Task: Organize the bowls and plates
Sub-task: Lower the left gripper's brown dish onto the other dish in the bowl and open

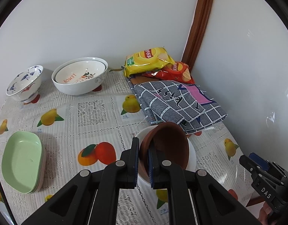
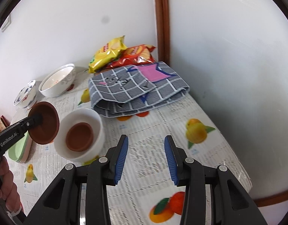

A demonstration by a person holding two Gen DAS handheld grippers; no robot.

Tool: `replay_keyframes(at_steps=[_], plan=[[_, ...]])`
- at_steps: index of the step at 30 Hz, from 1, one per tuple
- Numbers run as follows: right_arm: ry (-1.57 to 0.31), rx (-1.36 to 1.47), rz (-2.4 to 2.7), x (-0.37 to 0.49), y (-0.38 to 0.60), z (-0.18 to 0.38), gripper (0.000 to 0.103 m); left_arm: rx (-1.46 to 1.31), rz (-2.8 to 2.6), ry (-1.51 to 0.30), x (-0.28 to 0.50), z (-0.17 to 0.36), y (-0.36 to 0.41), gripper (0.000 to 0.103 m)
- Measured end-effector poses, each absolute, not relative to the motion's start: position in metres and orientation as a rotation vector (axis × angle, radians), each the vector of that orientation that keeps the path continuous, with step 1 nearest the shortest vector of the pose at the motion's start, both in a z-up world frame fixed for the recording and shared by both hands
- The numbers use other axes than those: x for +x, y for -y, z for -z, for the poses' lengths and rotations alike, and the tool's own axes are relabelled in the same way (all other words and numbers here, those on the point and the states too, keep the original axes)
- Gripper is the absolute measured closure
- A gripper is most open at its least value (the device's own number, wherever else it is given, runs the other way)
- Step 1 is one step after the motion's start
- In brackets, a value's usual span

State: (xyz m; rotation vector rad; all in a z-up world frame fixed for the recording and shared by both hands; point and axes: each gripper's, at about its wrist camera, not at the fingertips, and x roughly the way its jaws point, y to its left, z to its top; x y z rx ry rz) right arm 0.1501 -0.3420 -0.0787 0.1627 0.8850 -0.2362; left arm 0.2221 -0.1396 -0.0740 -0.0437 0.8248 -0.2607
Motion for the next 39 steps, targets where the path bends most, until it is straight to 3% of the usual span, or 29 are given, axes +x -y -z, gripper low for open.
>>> replay_keyframes(at_steps=[39], plan=[[-0.988,0.228,0.250,0.144,0.362,0.124,0.062,-0.060,0.267,-0.959,0.255,0.128,0.161,0.094]])
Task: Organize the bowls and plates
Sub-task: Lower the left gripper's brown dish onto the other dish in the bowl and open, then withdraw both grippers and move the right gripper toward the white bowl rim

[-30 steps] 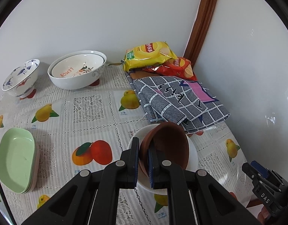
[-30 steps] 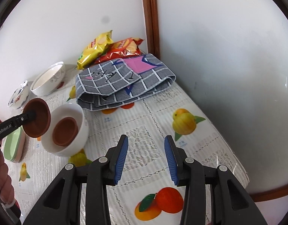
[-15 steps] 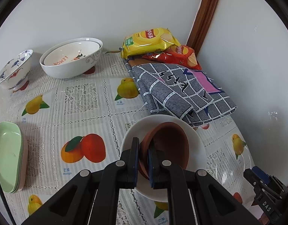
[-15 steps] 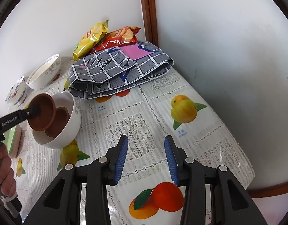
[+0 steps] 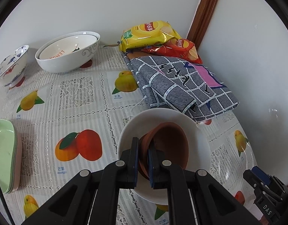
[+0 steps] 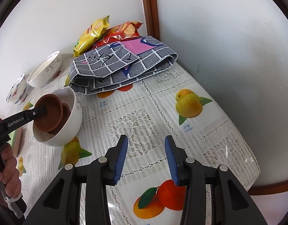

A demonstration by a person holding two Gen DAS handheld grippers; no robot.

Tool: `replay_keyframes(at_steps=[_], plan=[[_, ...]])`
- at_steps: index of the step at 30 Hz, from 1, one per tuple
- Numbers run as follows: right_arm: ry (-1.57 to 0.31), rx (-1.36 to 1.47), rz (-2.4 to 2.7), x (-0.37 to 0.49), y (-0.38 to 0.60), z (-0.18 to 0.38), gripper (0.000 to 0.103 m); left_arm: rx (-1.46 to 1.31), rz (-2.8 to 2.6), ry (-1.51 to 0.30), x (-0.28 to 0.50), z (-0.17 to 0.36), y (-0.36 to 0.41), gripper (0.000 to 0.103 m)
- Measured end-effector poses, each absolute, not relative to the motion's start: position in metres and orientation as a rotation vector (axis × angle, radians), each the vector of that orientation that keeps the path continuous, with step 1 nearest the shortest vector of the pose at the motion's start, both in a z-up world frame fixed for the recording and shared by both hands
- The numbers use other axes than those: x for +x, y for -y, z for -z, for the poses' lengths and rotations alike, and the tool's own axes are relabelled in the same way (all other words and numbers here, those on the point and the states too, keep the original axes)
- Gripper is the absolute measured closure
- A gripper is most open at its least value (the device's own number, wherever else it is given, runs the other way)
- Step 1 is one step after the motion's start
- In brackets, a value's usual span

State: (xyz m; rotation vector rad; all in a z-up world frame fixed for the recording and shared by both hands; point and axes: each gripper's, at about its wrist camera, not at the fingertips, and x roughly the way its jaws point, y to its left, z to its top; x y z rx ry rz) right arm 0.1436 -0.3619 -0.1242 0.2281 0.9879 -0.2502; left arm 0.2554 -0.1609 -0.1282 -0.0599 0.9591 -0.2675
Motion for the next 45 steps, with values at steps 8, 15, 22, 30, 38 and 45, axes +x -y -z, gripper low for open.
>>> replay_keyframes(at_steps=[8,15,22,30,38,45], plan=[[-0.980,0.221,0.234,0.138,0.358,0.120,0.061,-0.082,0.295,-0.981,0.257,0.136,0.163,0.093],[-0.958,0.214,0.216,0.137,0.353,0.110,0.059,-0.038,0.320,-0.920,0.245,0.124,0.167,0.090],[-0.922,0.182,0.195,0.135,0.340,0.092,0.049,0.026,0.295,-0.802,0.226,0.092,0.161,0.075],[-0.909,0.204,0.172,0.123,0.321,0.075,0.045,0.061,0.244,-0.681,0.197,0.062,0.149,0.070],[-0.905,0.234,0.127,0.100,0.302,0.061,0.044,0.044,0.226,-0.614,0.159,0.047,0.134,0.070],[-0.861,0.211,0.133,0.077,0.286,0.049,0.036,0.028,0.215,-0.587,0.136,0.036,0.127,0.070]])
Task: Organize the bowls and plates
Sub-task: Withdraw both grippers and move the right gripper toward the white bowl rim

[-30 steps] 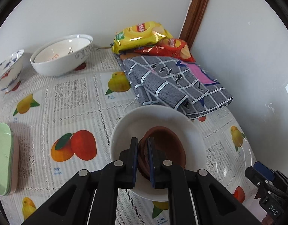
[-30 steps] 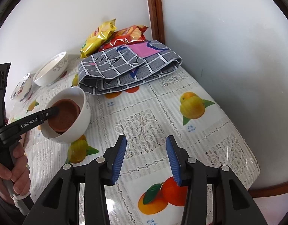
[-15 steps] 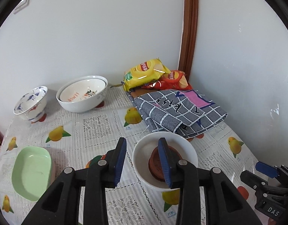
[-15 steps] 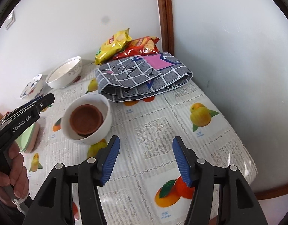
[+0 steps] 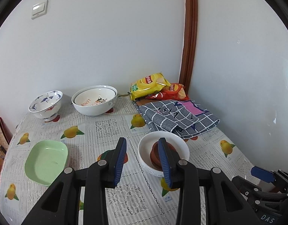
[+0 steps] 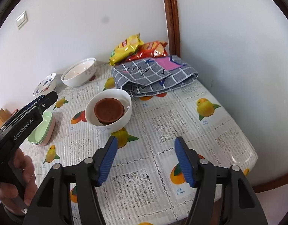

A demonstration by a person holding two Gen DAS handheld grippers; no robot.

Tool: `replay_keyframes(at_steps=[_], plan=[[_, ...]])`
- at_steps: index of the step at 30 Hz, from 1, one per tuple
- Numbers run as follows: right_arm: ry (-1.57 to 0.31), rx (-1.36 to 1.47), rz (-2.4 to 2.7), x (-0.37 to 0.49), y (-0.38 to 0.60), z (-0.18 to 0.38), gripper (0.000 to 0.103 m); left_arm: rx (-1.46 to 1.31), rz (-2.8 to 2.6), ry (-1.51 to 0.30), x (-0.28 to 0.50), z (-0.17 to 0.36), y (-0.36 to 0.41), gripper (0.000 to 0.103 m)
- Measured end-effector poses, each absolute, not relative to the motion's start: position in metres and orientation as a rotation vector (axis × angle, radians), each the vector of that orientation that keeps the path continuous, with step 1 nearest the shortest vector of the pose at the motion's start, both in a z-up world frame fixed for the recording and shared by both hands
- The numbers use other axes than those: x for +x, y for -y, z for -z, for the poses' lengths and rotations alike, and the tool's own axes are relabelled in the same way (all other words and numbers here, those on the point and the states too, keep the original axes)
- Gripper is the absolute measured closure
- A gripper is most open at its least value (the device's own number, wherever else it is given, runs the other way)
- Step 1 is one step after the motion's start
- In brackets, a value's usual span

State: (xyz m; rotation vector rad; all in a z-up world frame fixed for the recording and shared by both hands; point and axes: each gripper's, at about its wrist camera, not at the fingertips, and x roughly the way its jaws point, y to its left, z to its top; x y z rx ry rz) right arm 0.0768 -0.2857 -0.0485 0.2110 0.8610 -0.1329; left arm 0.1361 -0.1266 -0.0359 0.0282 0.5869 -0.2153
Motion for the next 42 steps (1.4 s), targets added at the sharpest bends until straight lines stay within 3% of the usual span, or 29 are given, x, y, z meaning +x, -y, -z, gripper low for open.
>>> replay_keyframes(at_steps=[19,42], plan=[[-0.822,0.211,0.082,0.083,0.274,0.034,0.036,0.046,0.226,-0.669,0.141,0.033,0.115,0.067],[-0.918,0.147,0.058,0.170,0.267,0.081,0.041,0.037,0.210,-0.844,0.221,0.085,0.112,0.065]])
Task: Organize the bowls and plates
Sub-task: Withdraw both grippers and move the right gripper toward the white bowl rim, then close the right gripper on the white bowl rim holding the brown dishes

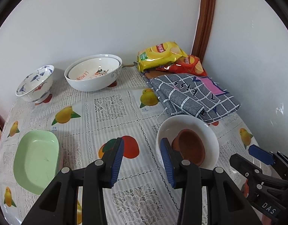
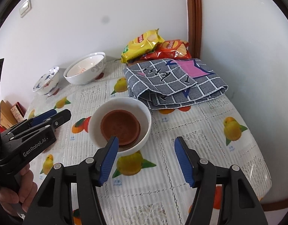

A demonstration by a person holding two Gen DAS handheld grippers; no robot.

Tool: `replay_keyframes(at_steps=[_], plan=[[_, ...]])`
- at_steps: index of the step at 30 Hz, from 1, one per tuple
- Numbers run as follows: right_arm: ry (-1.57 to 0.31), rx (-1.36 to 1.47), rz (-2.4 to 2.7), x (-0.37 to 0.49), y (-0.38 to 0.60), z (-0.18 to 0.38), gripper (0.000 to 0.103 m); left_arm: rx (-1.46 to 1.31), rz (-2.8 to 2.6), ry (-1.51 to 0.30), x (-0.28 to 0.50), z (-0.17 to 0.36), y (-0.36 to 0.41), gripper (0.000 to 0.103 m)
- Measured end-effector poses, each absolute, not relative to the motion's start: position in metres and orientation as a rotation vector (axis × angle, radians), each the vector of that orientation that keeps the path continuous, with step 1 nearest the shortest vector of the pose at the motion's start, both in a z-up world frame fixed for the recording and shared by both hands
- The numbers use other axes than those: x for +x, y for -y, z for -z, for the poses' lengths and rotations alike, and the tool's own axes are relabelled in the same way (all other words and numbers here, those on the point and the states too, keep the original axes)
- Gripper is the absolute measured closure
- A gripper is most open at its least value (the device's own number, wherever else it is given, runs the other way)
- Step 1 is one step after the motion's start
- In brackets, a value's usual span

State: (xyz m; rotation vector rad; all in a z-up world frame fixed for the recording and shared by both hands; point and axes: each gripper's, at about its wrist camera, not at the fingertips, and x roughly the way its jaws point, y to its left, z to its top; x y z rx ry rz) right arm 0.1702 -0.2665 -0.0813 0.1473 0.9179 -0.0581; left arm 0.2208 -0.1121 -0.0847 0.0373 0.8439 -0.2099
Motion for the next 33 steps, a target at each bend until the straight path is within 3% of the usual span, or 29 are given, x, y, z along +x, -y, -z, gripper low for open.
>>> replay_keyframes(at_steps=[10,14,25,33], plan=[[-0.966,0.188,0.058,0.206,0.273,0.108,0.048,0.067,0.222,-0.912,0.250,0.108,0.123,0.065],[-0.997,0.194,0.067,0.219,0.275,0.119,0.059,0.074,0.229,-0.935,0.259,0.115,0.127,0.065],[-1.043,0.158,0.122,0.240,0.274,0.140,0.075,0.096,0.252,-0.974,0.274,0.130,0.137,0.065],[-1.061,0.164,0.117,0.246,0.274,0.149,0.076,0.099,0.265,-0.996,0.280,0.140,0.139,0.066]])
